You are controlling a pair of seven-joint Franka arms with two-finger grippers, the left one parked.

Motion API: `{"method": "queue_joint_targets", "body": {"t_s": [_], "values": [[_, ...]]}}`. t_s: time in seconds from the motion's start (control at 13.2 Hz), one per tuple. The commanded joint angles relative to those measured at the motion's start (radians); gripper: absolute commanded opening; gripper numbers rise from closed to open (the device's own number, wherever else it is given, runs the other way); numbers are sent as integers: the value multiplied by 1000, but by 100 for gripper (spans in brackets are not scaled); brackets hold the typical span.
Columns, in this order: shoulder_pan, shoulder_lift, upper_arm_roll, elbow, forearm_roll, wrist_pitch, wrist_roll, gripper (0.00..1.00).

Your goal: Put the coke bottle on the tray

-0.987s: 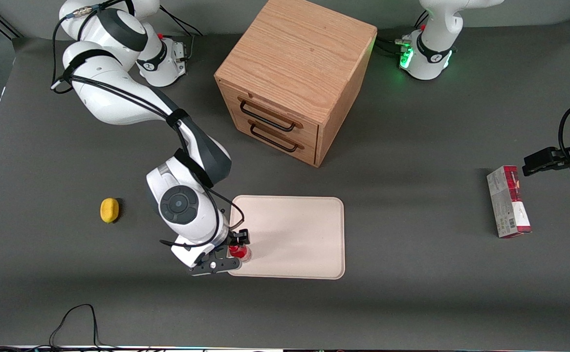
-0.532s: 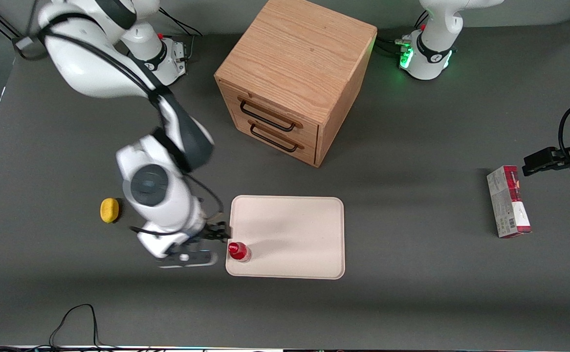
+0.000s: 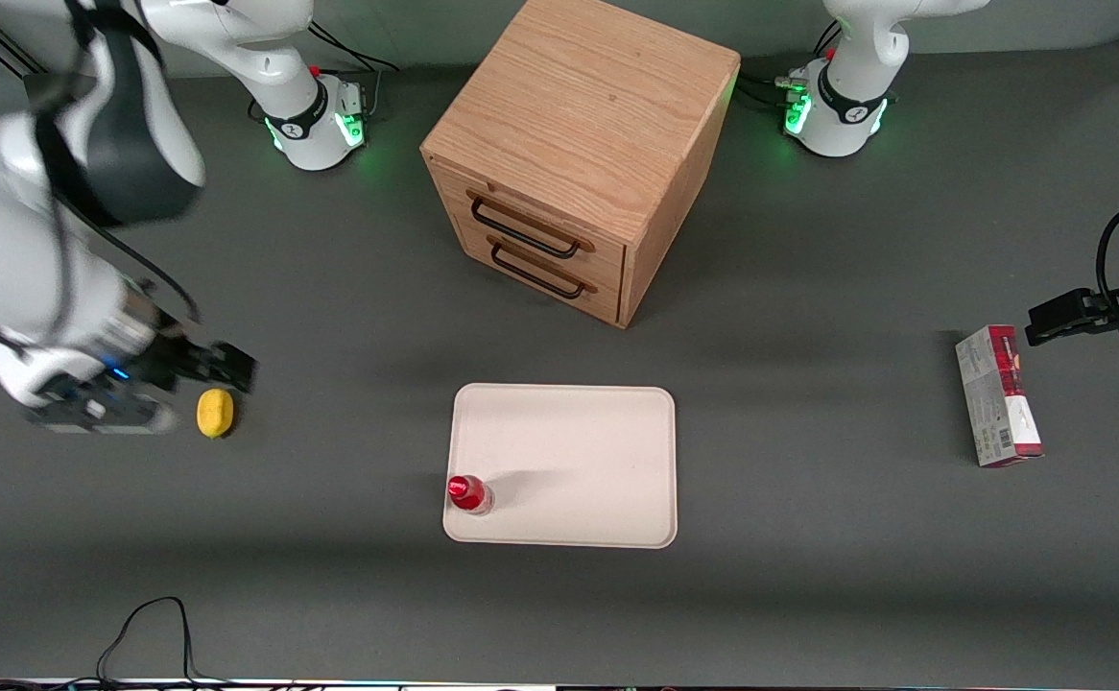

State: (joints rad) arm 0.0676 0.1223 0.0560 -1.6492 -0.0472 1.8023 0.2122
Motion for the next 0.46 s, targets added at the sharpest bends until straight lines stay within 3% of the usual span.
{"method": "queue_joint_targets", "body": {"t_s": [0.0, 0.38], "values": [[1, -177, -57, -155, 43, -38, -30, 100], [6, -197, -61, -115, 44, -109, -30, 100]]}}
